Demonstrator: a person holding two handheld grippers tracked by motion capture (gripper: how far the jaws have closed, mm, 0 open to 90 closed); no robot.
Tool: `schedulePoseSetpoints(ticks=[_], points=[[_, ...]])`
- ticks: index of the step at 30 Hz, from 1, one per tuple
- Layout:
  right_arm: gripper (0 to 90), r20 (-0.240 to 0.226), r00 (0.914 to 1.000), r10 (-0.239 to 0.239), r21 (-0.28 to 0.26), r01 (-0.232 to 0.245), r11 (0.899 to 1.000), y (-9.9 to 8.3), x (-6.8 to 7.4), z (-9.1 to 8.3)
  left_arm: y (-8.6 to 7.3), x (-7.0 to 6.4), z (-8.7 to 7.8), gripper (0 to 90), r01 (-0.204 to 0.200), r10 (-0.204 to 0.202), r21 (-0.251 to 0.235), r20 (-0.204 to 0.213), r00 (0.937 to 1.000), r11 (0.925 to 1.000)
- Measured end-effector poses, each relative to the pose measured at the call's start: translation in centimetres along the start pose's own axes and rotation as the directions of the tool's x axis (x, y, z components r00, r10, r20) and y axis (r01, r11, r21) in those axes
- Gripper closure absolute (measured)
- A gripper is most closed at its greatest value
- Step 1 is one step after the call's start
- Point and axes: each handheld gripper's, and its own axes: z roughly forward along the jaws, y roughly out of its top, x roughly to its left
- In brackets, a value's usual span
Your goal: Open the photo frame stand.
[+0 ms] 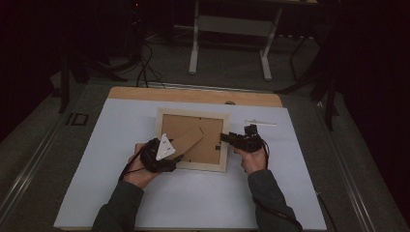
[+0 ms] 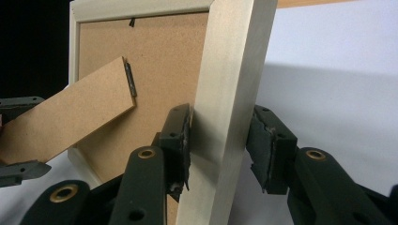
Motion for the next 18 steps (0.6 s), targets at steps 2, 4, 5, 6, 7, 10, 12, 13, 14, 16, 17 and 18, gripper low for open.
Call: schedulePoseSetpoints(ticks=[2,4,5,6,7,10,12,13,14,16,17,18], points=[[60.8,0.000,1.0000,-0.005,-0.002,0.005,1.000,0.0,0.1,0.0,0.0,0.0,0.0,37.3,0.008,-0.008,-0.003,0.004,1.0000,1.0000],[60.9,0.000,1.0000,-0.009,-0.005,0.009,1.000,0.1,0.1,0.0,0.0,0.1,-0.1,37.4,0.014,-0.014,-0.011,0.007,0.9999,0.9998],[60.9,0.000,0.9999,-0.012,-0.006,0.012,1.000,0.1,0.1,0.0,0.1,0.1,-0.1,37.4,0.018,-0.018,-0.015,0.009,0.9998,0.9997],[60.9,0.000,0.9999,-0.013,-0.008,0.013,1.000,0.1,0.2,0.0,0.1,0.1,-0.1,37.4,0.029,-0.028,-0.025,0.015,0.9995,0.9993],[61.1,0.002,0.9998,-0.018,-0.008,0.018,1.000,0.1,0.2,-0.1,0.2,0.2,-0.1,37.3,0.040,-0.039,-0.030,0.022,0.9990,0.9987],[61.5,0.001,0.9995,-0.031,-0.010,0.031,0.999,0.1,0.3,-0.1,0.4,0.4,-0.1,35.9,0.065,-0.064,-0.035,0.041,0.9971,0.9972],[61.6,0.001,0.9993,-0.038,-0.014,0.038,0.999,0.1,0.4,-0.1,0.5,0.6,-0.1,35.9,0.077,-0.075,-0.037,0.042,0.9963,0.9963],[61.6,0.002,0.9992,-0.040,-0.016,0.040,0.999,0.2,0.5,-0.1,0.6,0.7,0.0,35.9,0.089,-0.087,-0.037,0.050,0.9949,0.9953],[61.6,0.002,0.9992,-0.040,-0.017,0.040,0.999,0.2,0.5,-0.1,0.6,0.9,0.1,35.6,0.111,-0.109,-0.030,0.070,0.9916,0.9933],[61.6,0.002,0.9991,-0.042,-0.017,0.042,0.999,0.2,0.5,-0.1,0.5,1.3,0.4,33.9,0.151,-0.151,0.003,0.082,0.9852,0.9885],[61.6,0.002,0.9990,-0.044,-0.019,0.044,0.999,0.2,0.6,-0.1,0.4,1.4,0.5,34.0,0.155,-0.156,0.011,0.073,0.9851,0.9878],[61.6,0.002,0.9990,-0.044,-0.019,0.044,0.999,0.2,0.6,-0.1,0.3,1.6,0.6,34.0,0.174,-0.175,0.022,0.073,0.9819,0.9845]])
